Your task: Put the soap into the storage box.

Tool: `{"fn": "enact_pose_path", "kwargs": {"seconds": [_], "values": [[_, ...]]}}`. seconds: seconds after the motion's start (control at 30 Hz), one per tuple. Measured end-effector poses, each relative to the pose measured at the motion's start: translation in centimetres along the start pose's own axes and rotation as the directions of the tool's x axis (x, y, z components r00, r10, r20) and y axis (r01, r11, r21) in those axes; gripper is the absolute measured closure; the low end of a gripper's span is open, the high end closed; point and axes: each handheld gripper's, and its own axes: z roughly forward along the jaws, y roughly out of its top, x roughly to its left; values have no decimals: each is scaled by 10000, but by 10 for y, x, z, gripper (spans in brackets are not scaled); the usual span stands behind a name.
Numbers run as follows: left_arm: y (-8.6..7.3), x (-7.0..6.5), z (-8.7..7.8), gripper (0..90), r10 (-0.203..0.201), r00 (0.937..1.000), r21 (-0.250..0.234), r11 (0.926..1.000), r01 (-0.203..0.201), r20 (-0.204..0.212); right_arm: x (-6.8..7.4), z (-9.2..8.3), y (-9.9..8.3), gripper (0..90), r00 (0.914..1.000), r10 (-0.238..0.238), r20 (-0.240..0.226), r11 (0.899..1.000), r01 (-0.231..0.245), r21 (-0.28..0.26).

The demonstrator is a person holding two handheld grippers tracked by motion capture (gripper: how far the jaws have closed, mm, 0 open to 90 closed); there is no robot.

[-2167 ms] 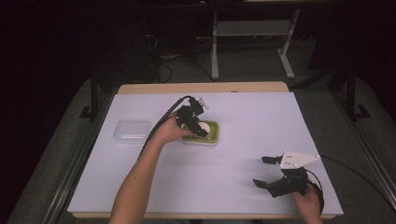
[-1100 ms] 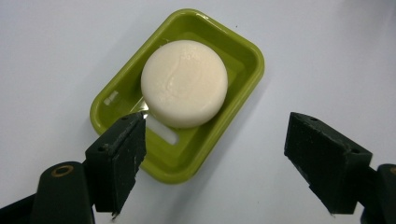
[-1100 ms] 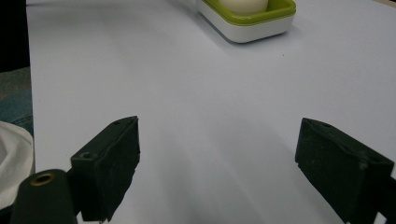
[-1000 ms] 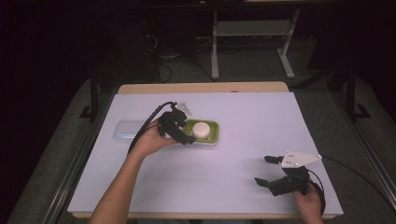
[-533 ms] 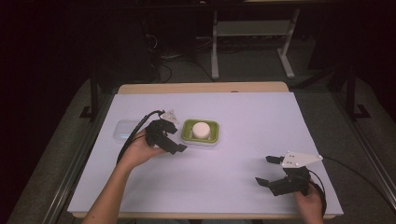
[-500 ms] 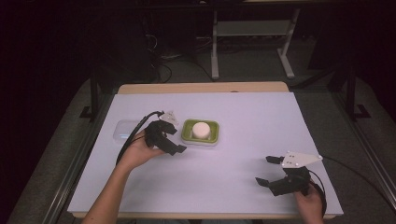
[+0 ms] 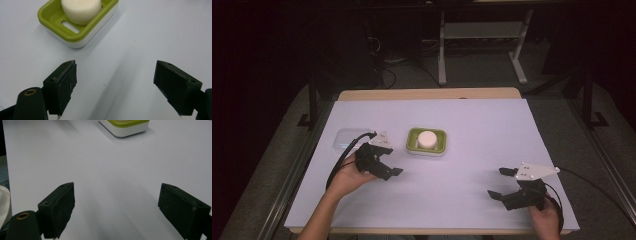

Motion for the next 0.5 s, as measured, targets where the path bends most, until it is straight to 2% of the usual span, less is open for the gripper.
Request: {"fn": "enact_pose_path", "kwargs": {"seconds": [0.23,0.33,0.43,0.5], "values": [[-21,-10,-7,179,-116,9999,-443,9990,116,-1,0,1,0,131,10000,5,39,10000,-5,76],[-30,-15,-10,178,-77,9999,-418,9991,72,-117,0,1,0,131,10000,-22,49,10000,22,93],[-41,-22,-14,178,-109,9995,-437,9990,96,-299,0,1,0,131,10000,-80,47,9999,80,95],[-54,-29,-15,178,-264,9992,-698,9973,243,-304,0,1,0,131,10000,-89,34,9999,88,111]]}}
